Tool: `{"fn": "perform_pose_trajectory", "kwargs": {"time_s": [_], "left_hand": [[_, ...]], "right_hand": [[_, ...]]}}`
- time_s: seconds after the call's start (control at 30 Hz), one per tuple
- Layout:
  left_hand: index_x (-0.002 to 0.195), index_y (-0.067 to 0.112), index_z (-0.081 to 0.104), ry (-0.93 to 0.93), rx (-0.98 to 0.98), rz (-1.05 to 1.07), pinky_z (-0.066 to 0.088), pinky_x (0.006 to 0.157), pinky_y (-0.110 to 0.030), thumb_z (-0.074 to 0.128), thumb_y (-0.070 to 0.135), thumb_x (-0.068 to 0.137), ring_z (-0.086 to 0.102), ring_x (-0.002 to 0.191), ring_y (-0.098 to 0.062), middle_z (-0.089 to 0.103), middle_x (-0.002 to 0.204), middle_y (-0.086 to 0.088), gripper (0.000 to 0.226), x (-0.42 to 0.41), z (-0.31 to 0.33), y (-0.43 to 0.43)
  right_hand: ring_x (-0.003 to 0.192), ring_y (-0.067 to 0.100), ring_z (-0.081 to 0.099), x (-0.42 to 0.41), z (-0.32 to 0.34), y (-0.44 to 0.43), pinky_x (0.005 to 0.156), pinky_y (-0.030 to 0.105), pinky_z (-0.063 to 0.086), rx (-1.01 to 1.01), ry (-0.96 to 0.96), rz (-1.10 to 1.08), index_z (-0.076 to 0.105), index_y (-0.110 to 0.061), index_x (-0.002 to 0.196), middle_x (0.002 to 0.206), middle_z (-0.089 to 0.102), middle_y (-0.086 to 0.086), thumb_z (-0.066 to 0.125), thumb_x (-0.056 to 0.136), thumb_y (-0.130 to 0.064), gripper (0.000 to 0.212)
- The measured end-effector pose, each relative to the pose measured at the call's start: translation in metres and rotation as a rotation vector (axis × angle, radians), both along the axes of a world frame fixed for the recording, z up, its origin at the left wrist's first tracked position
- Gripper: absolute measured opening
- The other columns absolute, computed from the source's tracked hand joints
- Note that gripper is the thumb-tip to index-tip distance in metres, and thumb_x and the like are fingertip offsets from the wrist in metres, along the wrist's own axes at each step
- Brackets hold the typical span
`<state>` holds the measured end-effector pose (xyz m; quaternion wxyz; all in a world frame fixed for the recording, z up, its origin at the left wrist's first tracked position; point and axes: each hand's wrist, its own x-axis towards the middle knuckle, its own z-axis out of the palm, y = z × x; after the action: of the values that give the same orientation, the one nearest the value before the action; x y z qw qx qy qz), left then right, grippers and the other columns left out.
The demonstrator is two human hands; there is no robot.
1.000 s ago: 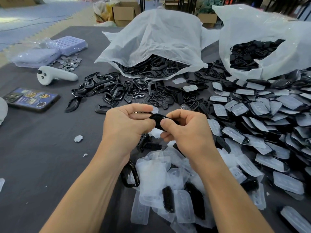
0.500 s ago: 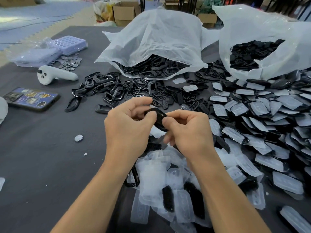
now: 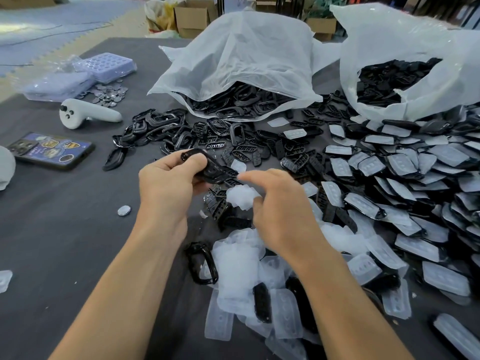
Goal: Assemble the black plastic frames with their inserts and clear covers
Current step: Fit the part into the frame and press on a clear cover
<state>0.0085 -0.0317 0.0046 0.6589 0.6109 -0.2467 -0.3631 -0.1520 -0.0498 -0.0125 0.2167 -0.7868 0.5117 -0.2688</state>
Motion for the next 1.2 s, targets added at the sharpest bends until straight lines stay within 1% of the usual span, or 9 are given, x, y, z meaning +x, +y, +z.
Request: {"fn": "perform_pose_trajectory", "kwargs": {"time_s": [0.1, 0.17, 0.33, 0.5, 0.7, 0.83, 0.97, 1.1, 1.2], "left_hand": [[0.064, 0.024, 0.08, 0.012, 0.015, -0.026, 0.056, 0.053, -0.021, 0.07, 0.005, 0.092, 0.07, 0.063, -0.012, 0.076, 0.07, 0.003, 0.035, 0.002, -0.001, 0.0], [0.065, 0.023, 0.079, 0.02, 0.01, -0.058, 0.058, 0.055, -0.022, 0.066, 0.005, 0.095, 0.071, 0.063, -0.011, 0.076, 0.071, 0.003, 0.037, 0.003, -0.001, 0.0], [0.082, 0.012, 0.069, 0.05, 0.024, -0.199, 0.06, 0.054, -0.029, 0.053, 0.003, 0.1, 0.071, 0.06, -0.019, 0.075, 0.071, -0.009, 0.025, 0.002, -0.002, 0.0], [0.092, 0.01, 0.078, -0.102, 0.176, -0.458, 0.058, 0.051, -0.028, 0.056, -0.003, 0.094, 0.067, 0.056, -0.02, 0.074, 0.068, -0.015, 0.026, -0.002, -0.004, 0.005], [0.092, 0.011, 0.082, -0.201, 0.145, -0.528, 0.062, 0.069, -0.031, 0.061, -0.006, 0.093, 0.074, 0.075, -0.024, 0.078, 0.082, -0.019, 0.027, -0.007, -0.008, 0.007], [0.09, 0.016, 0.082, -0.229, 0.086, -0.432, 0.064, 0.076, -0.035, 0.064, -0.002, 0.095, 0.078, 0.08, -0.026, 0.08, 0.084, -0.013, 0.026, -0.01, -0.01, 0.006], [0.083, 0.021, 0.082, -0.212, 0.078, -0.408, 0.058, 0.061, -0.024, 0.062, -0.001, 0.098, 0.077, 0.07, -0.018, 0.079, 0.077, -0.007, 0.034, -0.01, -0.011, 0.005], [0.083, 0.019, 0.082, -0.189, 0.101, -0.381, 0.057, 0.059, -0.022, 0.06, -0.001, 0.098, 0.074, 0.066, -0.018, 0.079, 0.077, -0.01, 0.033, -0.007, -0.013, 0.004], [0.088, 0.025, 0.081, -0.271, 0.117, -0.334, 0.059, 0.064, -0.026, 0.06, 0.0, 0.095, 0.073, 0.065, -0.015, 0.079, 0.074, -0.007, 0.033, -0.008, -0.014, 0.004]], "right_hand": [[0.097, 0.027, 0.063, 0.005, -0.005, 0.001, 0.097, 0.041, 0.048, -0.024, 0.096, 0.045, 0.076, -0.025, 0.112, 0.094, 0.074, 0.004, 0.065, 0.083, -0.005, 0.037], [0.087, 0.031, 0.065, 0.004, -0.008, 0.0, 0.09, 0.041, 0.051, 0.008, 0.04, -0.009, 0.078, -0.018, 0.1, 0.082, 0.075, 0.007, 0.063, 0.09, -0.011, 0.019], [0.078, 0.019, 0.063, -0.002, -0.006, 0.002, 0.075, 0.036, 0.053, 0.096, -0.038, -0.052, 0.08, -0.031, 0.1, 0.077, 0.071, -0.004, 0.058, 0.093, -0.011, 0.031], [0.083, 0.025, 0.068, -0.001, -0.005, -0.001, 0.079, 0.038, 0.056, 0.072, -0.063, -0.142, 0.083, -0.032, 0.096, 0.087, 0.076, -0.001, 0.067, 0.091, -0.013, 0.025], [0.059, -0.001, 0.068, -0.002, 0.004, 0.003, 0.057, 0.014, 0.053, 0.167, -0.422, -0.241, 0.08, -0.03, 0.072, 0.061, 0.071, -0.021, 0.088, 0.079, -0.023, 0.013], [0.055, 0.004, 0.068, -0.002, 0.012, 0.003, 0.053, 0.014, 0.05, 0.404, -0.752, -0.22, 0.081, -0.019, 0.073, 0.064, 0.075, -0.004, 0.087, 0.079, -0.015, 0.01], [0.053, 0.009, 0.065, -0.009, 0.018, -0.002, 0.046, 0.016, 0.039, 0.639, -1.047, -0.292, 0.079, -0.014, 0.072, 0.071, 0.075, 0.008, 0.077, 0.082, 0.0, 0.017], [0.053, 0.01, 0.063, -0.016, 0.021, -0.006, 0.047, 0.018, 0.04, 0.654, -1.235, -0.312, 0.074, -0.008, 0.085, 0.071, 0.074, 0.008, 0.07, 0.09, -0.001, 0.009], [0.046, 0.01, 0.051, -0.018, 0.021, -0.007, 0.044, 0.018, 0.037, 0.585, -1.246, -0.329, 0.072, -0.01, 0.079, 0.066, 0.069, 0.006, 0.07, 0.093, -0.003, 0.015]]}}
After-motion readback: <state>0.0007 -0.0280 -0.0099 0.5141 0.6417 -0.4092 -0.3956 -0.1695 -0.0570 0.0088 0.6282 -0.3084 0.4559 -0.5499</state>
